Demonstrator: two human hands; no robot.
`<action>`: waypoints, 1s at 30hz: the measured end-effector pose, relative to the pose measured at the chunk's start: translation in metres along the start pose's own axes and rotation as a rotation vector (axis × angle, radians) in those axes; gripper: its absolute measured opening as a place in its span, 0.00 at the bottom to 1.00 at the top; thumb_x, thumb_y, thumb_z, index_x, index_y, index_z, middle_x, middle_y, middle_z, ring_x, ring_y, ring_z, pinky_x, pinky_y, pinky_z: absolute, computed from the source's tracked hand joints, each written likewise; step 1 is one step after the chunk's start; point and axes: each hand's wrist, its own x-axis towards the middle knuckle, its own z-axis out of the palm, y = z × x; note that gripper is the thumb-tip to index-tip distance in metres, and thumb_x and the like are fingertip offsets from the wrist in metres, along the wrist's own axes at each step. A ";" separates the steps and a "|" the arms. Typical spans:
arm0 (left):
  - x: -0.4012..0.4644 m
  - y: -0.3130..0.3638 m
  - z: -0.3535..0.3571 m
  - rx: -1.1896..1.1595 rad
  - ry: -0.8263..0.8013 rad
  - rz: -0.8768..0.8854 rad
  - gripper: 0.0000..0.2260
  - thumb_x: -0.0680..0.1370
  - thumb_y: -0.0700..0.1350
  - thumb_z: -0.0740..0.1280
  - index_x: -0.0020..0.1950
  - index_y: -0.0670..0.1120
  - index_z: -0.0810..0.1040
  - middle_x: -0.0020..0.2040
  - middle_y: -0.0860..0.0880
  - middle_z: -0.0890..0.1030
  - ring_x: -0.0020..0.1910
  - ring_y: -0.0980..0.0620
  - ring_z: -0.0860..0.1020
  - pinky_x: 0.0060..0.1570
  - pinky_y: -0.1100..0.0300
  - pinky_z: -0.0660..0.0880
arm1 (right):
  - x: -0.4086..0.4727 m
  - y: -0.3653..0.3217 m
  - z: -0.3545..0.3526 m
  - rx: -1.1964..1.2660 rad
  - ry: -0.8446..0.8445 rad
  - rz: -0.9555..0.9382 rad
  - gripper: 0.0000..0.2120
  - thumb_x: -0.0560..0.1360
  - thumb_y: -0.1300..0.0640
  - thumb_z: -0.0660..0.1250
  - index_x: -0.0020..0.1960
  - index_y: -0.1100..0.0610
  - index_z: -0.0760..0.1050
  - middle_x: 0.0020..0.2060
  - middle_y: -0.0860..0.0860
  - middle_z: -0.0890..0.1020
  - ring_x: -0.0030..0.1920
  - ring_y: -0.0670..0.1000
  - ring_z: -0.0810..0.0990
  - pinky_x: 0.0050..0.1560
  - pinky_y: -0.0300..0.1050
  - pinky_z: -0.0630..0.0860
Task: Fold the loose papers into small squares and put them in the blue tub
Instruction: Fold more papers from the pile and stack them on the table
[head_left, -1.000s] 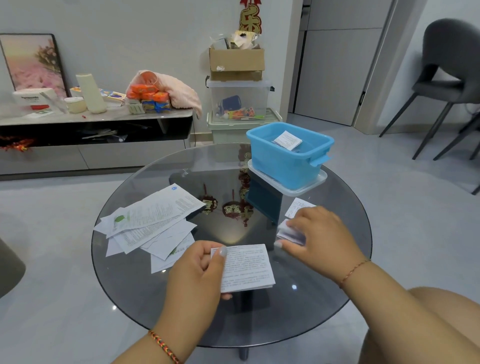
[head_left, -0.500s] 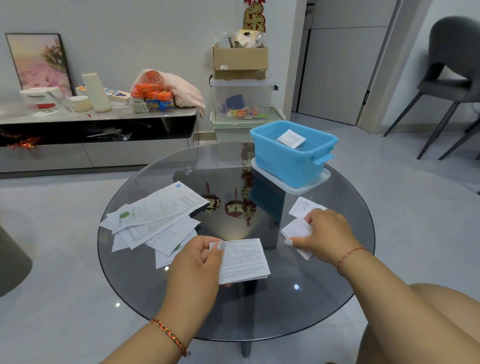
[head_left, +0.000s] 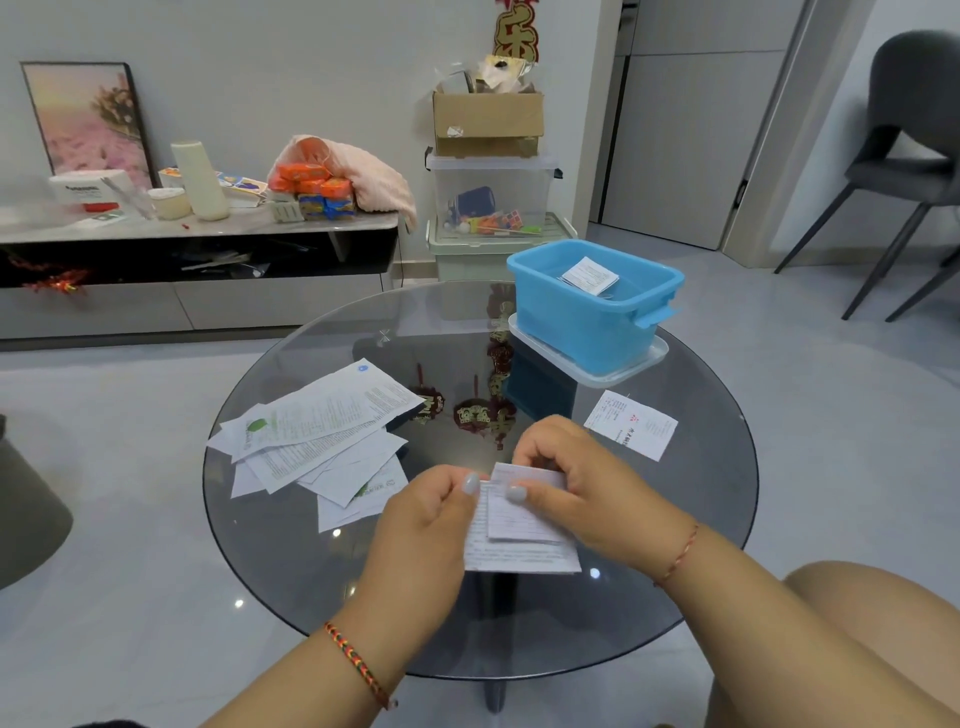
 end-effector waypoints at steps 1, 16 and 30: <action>-0.001 0.001 0.000 -0.010 0.007 0.000 0.10 0.80 0.49 0.60 0.45 0.49 0.80 0.41 0.48 0.82 0.42 0.49 0.80 0.43 0.53 0.77 | 0.001 -0.001 0.002 -0.017 -0.015 -0.013 0.06 0.75 0.52 0.66 0.45 0.46 0.69 0.46 0.41 0.71 0.47 0.43 0.72 0.51 0.40 0.73; 0.004 0.005 0.010 -0.029 0.050 -0.073 0.07 0.80 0.44 0.62 0.48 0.53 0.78 0.47 0.52 0.83 0.49 0.54 0.81 0.49 0.54 0.80 | 0.016 0.080 -0.056 -0.483 0.333 0.645 0.28 0.72 0.41 0.68 0.67 0.54 0.68 0.63 0.53 0.74 0.64 0.58 0.67 0.62 0.52 0.66; 0.008 0.004 0.004 -0.051 0.118 -0.144 0.07 0.81 0.44 0.60 0.49 0.51 0.78 0.46 0.51 0.83 0.49 0.53 0.80 0.50 0.51 0.79 | 0.018 0.093 -0.045 -0.438 0.277 0.625 0.12 0.74 0.48 0.66 0.48 0.55 0.68 0.51 0.57 0.77 0.51 0.59 0.73 0.42 0.45 0.63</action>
